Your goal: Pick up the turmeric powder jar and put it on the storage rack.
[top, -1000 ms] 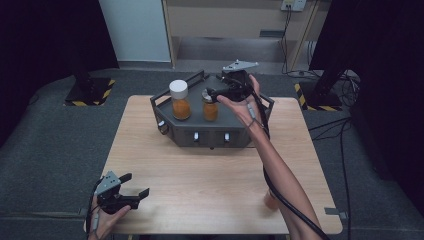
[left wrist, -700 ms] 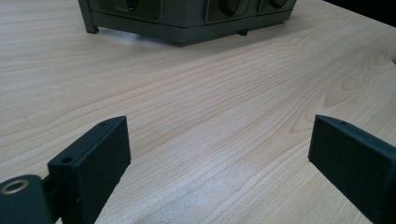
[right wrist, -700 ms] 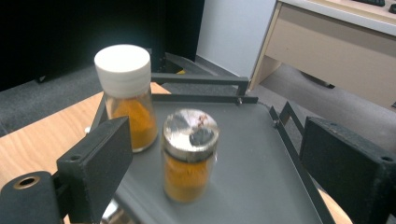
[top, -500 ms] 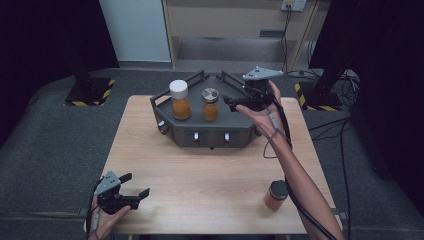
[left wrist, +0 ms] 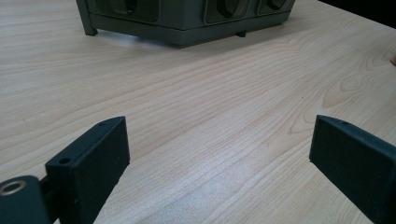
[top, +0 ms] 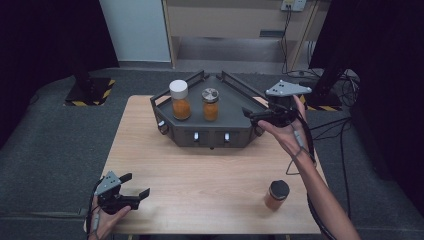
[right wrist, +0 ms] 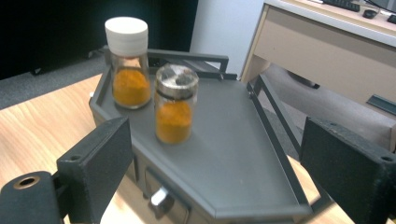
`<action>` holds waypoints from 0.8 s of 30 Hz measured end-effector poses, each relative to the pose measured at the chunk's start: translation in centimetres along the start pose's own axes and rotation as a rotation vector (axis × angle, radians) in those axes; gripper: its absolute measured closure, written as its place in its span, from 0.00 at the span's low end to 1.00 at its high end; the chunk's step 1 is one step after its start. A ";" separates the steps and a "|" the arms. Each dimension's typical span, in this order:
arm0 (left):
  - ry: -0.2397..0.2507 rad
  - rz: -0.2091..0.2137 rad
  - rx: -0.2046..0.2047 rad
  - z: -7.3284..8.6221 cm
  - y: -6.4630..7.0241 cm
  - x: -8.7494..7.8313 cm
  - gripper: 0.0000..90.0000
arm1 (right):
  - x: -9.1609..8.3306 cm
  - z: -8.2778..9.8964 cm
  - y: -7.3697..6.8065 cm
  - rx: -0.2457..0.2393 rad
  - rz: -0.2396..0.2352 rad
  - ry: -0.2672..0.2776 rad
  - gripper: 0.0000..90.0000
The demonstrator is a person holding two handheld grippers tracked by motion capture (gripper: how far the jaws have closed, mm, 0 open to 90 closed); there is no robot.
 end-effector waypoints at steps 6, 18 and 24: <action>-0.004 -0.001 0.001 0.0 0.0 0.0 0.04 | -2.3 1.6 0.2 0.008 0.017 0.002 0.11; -0.007 -0.002 0.002 -0.1 0.1 0.1 0.04 | -5.9 4.9 0.2 0.032 0.051 -0.022 0.11; -0.010 0.001 0.001 -0.1 0.0 0.2 0.04 | -7.6 6.7 0.1 0.054 0.085 -0.029 0.11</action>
Point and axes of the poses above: each handheld gripper's, and its own axes: x roughly forward along the jaws, z roughly out of its underside, y roughly to its right, the point moved 1 cm from there along x, roughly forward along the jaws, and after that the axes turned 2 degrees about -x, right-handed, at the moved point
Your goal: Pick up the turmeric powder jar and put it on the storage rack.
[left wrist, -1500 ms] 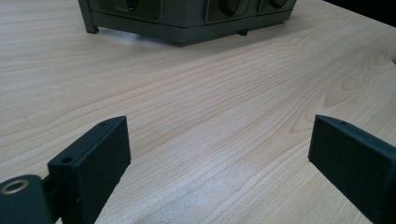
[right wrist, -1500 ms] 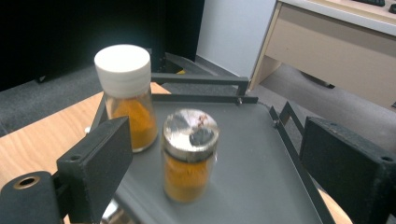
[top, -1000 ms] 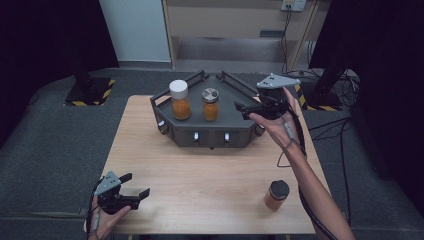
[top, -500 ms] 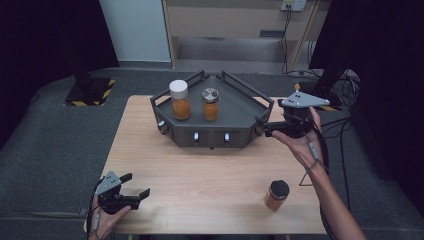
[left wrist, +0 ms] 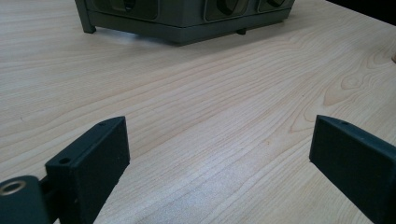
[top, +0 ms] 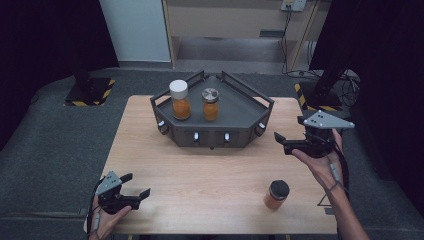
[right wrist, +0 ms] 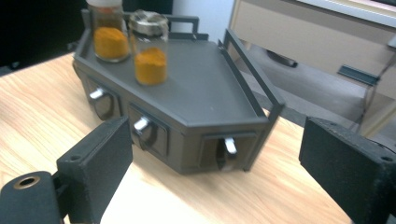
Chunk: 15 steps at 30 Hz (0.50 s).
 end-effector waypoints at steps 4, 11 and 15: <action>-0.002 0.001 0.001 0.0 0.0 0.0 0.04 | -0.8 1.5 0.1 0.028 0.012 -0.003 0.11; -0.003 0.002 0.002 0.0 0.0 0.1 0.04 | -1.8 4.6 -0.4 0.069 0.045 -0.030 0.10; -0.005 0.001 0.001 -0.1 0.0 0.1 0.04 | -2.5 6.3 -0.9 0.085 0.073 -0.028 0.10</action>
Point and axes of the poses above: each handheld gripper's, and its own axes: x roughly forward along the jaws, z roughly out of its underside, y roughly to its right, the point moved 1 cm from there along x, roughly forward along the jaws, and after that the axes turned 2 degrees about -x, right-handed, at the moved point
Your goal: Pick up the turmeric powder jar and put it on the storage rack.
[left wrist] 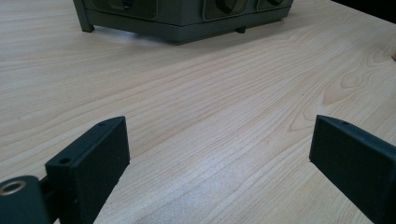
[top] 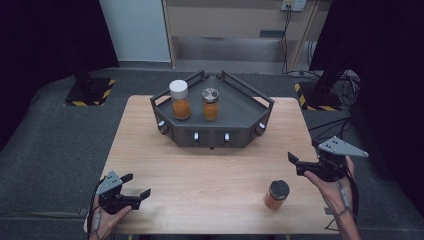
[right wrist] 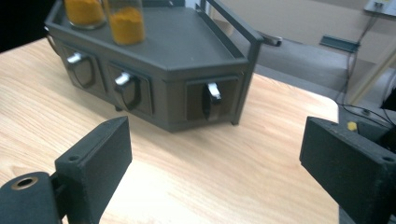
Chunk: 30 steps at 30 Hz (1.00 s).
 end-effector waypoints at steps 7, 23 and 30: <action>-0.001 -0.001 -0.001 0.0 0.0 0.0 0.04 | -0.4 2.7 -0.6 0.040 0.045 -0.010 0.10; 0.002 -0.004 0.003 0.0 0.1 -0.1 0.04 | -0.7 7.8 -1.1 0.156 0.092 -0.036 0.10; -0.002 -0.004 0.007 -0.1 0.1 0.0 0.04 | -0.5 9.5 -1.6 0.171 0.110 -0.054 0.09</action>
Point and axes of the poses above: each handheld gripper's, and its own axes: x roughly forward along the jaws, z roughly out of its underside, y roughly to its right, the point moved 1 cm from there along x, roughly forward along the jaws, and after that the axes turned 2 degrees about -x, right-handed, at the moved point
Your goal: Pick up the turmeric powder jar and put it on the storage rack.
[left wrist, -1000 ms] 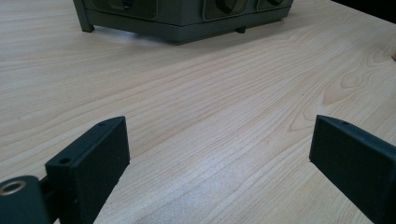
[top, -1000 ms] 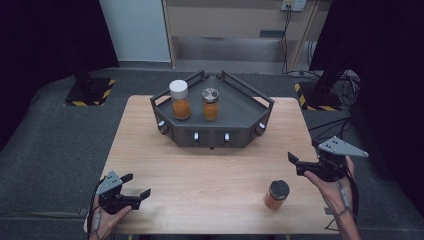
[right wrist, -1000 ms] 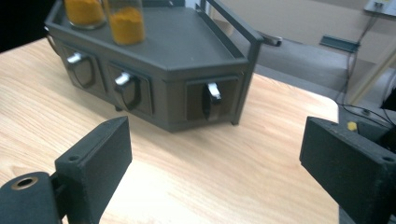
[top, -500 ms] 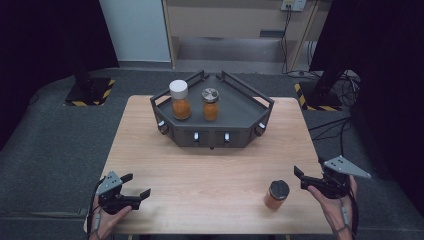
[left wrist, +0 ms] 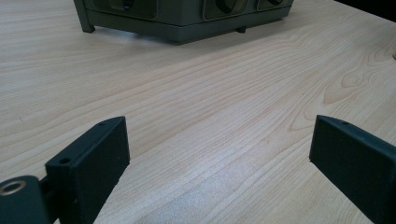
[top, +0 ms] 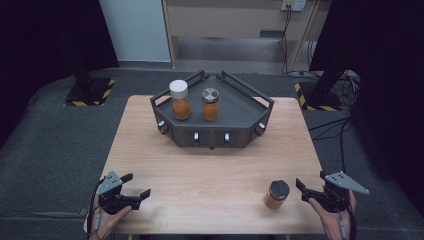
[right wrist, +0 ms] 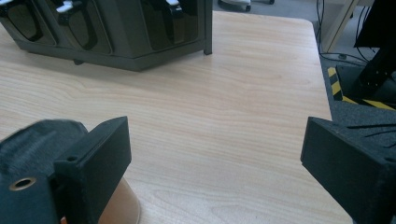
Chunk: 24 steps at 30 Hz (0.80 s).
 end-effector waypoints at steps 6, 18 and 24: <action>0.001 -0.001 -0.001 0.0 0.0 -0.1 0.04 | 0.2 1.3 -0.2 0.004 0.025 -0.010 0.09; 0.007 0.007 0.007 0.1 -0.1 -0.2 0.04 | 0.8 2.3 0.2 0.010 0.000 -0.015 0.09; 0.013 0.014 0.011 0.1 -0.1 -0.1 0.04 | 0.8 2.5 0.5 0.018 -0.017 -0.015 0.09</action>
Point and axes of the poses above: each handheld gripper's, and its own axes: x roughly forward along the jaws, z roughly out of its underside, y roughly to its right, the point moved 1 cm from there along x, roughly forward along the jaws, and after that the axes turned 2 degrees about -x, right-handed, at the moved point
